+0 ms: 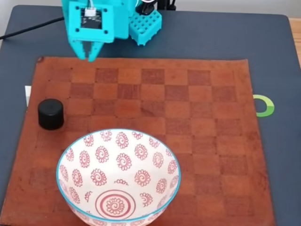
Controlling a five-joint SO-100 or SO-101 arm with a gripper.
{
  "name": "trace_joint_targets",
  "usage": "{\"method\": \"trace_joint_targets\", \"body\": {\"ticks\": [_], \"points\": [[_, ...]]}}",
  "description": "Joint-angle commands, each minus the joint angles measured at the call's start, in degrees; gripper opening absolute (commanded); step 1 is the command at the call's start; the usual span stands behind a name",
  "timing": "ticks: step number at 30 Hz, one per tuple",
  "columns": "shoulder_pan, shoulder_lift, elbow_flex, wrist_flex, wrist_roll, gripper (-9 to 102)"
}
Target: Grasp a black cylinder and put it in a bowl.
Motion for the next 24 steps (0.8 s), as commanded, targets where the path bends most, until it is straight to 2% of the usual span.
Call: {"method": "trace_joint_targets", "body": {"ticks": [1,7,12,24], "points": [[2.29,-3.52,-3.69,-0.44,-2.29,2],[2.72,-14.24,-8.53,-0.44,-2.64,20],[1.93,-23.03,-13.8,-0.44,-2.64,29],[-1.23,-35.07,-19.51,-0.53,-1.49,32]]}}
